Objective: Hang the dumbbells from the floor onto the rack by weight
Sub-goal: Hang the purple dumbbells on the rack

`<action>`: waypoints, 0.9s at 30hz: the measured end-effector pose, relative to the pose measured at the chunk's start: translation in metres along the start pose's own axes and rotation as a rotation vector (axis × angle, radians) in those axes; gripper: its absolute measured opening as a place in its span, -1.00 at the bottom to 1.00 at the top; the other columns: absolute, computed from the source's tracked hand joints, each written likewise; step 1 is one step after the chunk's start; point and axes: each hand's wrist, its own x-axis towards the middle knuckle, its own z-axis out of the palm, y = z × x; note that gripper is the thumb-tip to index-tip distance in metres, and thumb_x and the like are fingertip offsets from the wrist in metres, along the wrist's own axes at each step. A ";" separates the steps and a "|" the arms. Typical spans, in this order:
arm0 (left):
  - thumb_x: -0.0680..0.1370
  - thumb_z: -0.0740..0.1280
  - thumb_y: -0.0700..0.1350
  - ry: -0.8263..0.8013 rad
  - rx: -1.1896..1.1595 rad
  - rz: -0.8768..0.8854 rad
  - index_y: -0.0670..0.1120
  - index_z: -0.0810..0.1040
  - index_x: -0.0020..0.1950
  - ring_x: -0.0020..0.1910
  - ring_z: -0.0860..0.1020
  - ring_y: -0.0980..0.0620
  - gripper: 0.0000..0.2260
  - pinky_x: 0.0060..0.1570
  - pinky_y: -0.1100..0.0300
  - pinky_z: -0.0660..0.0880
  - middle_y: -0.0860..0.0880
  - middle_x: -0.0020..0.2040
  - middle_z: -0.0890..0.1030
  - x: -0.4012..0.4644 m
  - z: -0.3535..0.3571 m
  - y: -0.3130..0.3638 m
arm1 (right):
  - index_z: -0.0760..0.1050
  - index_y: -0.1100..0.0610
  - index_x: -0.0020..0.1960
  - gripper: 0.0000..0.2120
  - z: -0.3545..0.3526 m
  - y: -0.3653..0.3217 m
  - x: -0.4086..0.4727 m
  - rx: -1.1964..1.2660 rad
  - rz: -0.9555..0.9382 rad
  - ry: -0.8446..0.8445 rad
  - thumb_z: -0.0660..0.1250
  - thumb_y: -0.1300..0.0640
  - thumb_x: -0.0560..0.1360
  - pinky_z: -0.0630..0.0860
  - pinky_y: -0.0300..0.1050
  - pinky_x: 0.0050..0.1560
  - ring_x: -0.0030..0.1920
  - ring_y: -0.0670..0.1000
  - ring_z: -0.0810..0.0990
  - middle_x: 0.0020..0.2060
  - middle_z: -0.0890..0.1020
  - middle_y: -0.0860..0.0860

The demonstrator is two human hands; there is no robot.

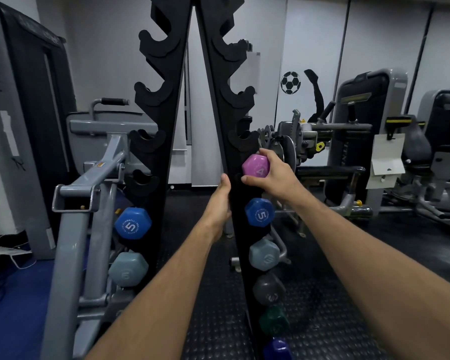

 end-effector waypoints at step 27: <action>0.58 0.15 0.41 0.174 0.248 -0.295 0.05 0.20 0.65 0.57 0.24 0.10 -0.27 0.49 0.14 0.15 0.09 0.62 0.26 -0.172 -0.072 -0.209 | 0.36 -0.04 0.52 -0.42 0.190 0.073 -0.294 0.200 0.324 -0.138 0.42 -0.15 0.56 0.43 -0.13 0.38 0.39 -0.14 0.46 0.42 0.47 -0.14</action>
